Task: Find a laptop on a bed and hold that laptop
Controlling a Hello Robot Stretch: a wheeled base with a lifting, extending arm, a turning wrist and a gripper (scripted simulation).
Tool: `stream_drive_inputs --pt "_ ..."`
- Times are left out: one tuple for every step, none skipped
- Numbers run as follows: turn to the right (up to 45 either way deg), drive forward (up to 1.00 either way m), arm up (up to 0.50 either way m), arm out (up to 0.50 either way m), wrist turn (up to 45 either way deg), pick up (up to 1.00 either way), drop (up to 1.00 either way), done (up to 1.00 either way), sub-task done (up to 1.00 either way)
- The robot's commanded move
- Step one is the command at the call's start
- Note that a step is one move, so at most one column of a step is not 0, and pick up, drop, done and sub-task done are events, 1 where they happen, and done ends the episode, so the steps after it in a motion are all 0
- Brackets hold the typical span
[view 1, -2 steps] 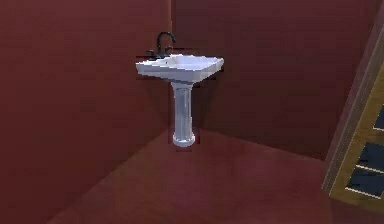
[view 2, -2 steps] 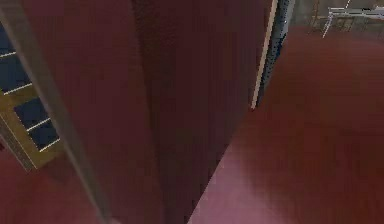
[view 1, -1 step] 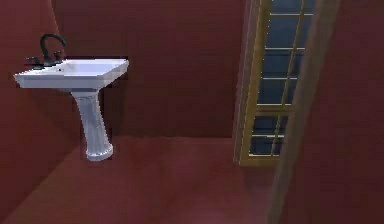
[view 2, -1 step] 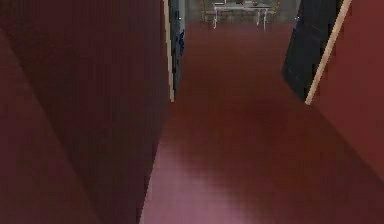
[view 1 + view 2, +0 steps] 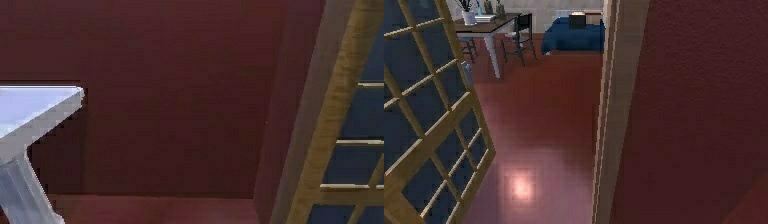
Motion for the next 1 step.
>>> stream_drive_inputs --pt "9.0 0.0 0.0 0.0 0.0 0.0 0.0 0.0 0.0"
